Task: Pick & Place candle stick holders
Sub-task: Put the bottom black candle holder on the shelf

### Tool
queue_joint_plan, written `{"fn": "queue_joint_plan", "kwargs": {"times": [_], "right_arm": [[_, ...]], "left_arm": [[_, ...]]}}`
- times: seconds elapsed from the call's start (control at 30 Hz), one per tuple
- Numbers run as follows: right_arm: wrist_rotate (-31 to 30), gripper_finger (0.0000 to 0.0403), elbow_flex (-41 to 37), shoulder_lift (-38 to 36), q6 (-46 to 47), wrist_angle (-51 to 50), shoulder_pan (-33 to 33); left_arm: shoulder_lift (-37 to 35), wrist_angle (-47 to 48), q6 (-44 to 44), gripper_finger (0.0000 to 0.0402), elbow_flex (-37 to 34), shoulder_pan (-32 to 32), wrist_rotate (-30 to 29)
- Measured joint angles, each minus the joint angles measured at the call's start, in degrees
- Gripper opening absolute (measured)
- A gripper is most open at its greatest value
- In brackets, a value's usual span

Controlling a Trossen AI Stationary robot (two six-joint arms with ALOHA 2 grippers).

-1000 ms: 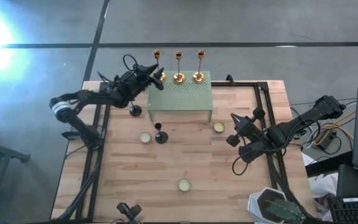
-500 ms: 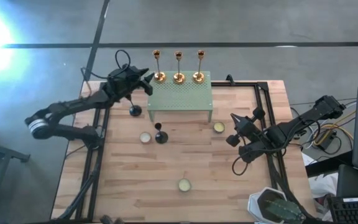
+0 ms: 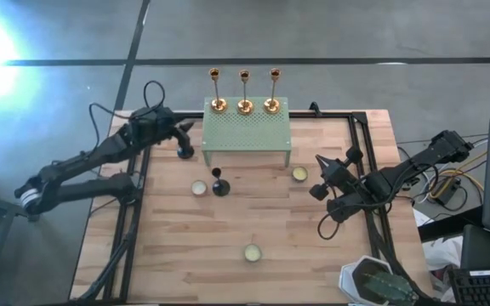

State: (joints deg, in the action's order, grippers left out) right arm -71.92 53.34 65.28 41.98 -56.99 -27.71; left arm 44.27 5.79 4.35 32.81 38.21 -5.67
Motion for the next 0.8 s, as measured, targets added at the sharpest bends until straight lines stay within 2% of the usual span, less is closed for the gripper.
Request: {"fn": "queue_joint_plan", "kwargs": {"times": [0.17,0.33,0.47,0.7,0.8], "right_arm": [[0.0,0.0008,0.0,0.0,0.0,0.0,0.0],[0.0,0.0008,0.0,0.0,0.0,0.0,0.0],[0.0,0.0008,0.0,0.0,0.0,0.1,0.0],[0.0,0.0008,0.0,0.0,1.0,0.1,0.0],[-0.1,0.0008,0.0,0.0,1.2,0.2,0.0]], "left_arm": [[-7.3,0.3,4.6,0.0181,-6.1,-1.2,0.9],[-14.8,0.9,8.0,0.0181,-10.8,-2.3,8.2],[-20.0,1.6,8.6,0.0181,-13.6,-2.7,11.0],[-24.6,10.4,9.2,0.0181,-15.1,-2.7,11.4],[-25.3,10.3,9.8,0.0181,-16.2,-2.7,15.2]]}}
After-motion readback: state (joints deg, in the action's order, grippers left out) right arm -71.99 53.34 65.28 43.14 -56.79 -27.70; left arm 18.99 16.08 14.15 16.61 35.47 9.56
